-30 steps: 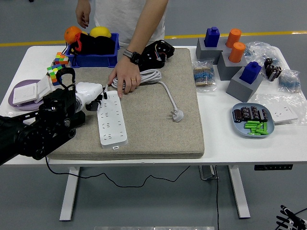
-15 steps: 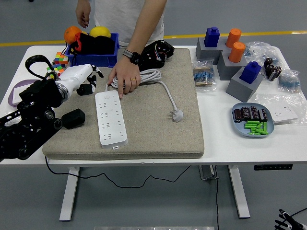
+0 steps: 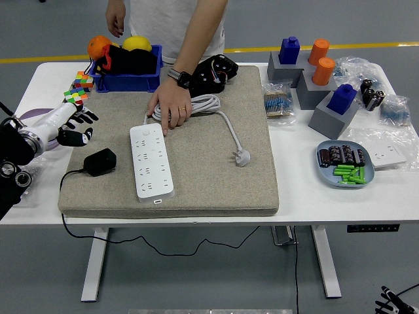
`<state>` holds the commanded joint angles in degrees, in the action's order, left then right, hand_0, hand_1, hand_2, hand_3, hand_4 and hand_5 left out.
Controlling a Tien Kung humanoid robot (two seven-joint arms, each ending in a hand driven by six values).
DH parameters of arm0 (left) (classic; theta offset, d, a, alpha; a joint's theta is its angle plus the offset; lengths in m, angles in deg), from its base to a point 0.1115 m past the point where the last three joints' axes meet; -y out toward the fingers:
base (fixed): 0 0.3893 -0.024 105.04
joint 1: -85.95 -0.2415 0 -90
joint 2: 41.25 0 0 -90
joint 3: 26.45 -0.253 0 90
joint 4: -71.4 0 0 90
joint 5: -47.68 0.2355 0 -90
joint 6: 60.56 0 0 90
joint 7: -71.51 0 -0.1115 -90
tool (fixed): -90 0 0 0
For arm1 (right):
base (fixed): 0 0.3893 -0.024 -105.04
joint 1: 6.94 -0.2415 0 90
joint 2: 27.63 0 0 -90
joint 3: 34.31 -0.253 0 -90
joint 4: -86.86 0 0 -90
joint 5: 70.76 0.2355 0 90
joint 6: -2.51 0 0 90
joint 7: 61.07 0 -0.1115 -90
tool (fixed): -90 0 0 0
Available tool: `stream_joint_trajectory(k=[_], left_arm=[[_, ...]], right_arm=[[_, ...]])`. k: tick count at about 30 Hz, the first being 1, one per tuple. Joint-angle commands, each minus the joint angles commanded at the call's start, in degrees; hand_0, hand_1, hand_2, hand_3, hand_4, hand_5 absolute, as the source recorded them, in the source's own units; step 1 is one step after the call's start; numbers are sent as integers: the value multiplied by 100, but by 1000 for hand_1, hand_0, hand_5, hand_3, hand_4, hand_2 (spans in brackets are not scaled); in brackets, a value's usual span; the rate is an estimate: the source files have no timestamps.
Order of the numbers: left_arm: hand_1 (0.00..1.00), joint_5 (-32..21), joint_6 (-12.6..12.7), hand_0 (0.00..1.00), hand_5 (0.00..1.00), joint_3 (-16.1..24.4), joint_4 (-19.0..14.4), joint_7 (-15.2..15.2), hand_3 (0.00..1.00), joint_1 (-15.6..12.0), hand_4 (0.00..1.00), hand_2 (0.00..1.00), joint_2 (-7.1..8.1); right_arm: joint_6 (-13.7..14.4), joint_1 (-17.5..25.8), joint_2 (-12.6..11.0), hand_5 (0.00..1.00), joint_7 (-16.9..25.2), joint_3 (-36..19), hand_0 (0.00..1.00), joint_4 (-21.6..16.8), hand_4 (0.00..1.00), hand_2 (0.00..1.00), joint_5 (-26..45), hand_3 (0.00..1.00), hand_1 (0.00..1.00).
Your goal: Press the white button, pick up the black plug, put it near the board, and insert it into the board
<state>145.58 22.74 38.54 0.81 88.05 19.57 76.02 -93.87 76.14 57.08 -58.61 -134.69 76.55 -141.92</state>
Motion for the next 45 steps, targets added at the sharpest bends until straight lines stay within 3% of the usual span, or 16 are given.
stream_joint_trajectory(k=[1, 6, 7, 11, 18, 19, 24, 25, 45], left_arm=[[916, 17, -4, 843, 172, 56, -5, -36, 816, -63, 998, 822, -7], [916, 172, 94, 843, 172, 265, 15, -122, 816, -299, 998, 822, -116], [945, 195, 114, 880, 132, 301, 18, -129, 861, -319, 998, 872, -140], [945, 239, 156, 880, 132, 452, 23, -167, 861, -422, 998, 872, -198], [911, 309, 95, 872, 91, 508, 60, -313, 851, -456, 998, 861, -156], [897, 312, 86, 860, 54, 508, 60, -317, 728, -451, 998, 835, -157], [897, 308, 6, 860, 54, 402, 107, -301, 728, -412, 998, 835, -149], [881, 307, -11, 843, 27, 381, 119, -301, 451, -409, 998, 718, -148], [858, 133, -83, 838, 2, 102, 305, -296, 430, -292, 998, 695, -169]], right_arm=[[7, 14, -3, 492, 4, -15, 725, 0, 733, 559, -10, 658, 608], [26, 99, 36, 492, -12, -231, 725, 0, 733, 559, -142, 658, 608], [20, 109, 46, 491, -2, -233, 725, 0, 733, 559, -136, 659, 610], [4, 118, 93, 491, 1, -232, 725, 0, 733, 559, -148, 659, 610], [9, 97, 60, 492, 5, -194, 725, 0, 733, 559, -143, 659, 609], [8, 97, 56, 492, -3, -191, 725, 0, 732, 559, -143, 659, 609], [6, 87, 49, 492, -3, -205, 725, 0, 732, 559, -146, 659, 609], [4, 83, 50, 491, -3, -199, 725, 0, 732, 559, -143, 659, 609], [-7, 52, 34, 492, 1, -137, 725, 0, 732, 558, -93, 658, 609]])
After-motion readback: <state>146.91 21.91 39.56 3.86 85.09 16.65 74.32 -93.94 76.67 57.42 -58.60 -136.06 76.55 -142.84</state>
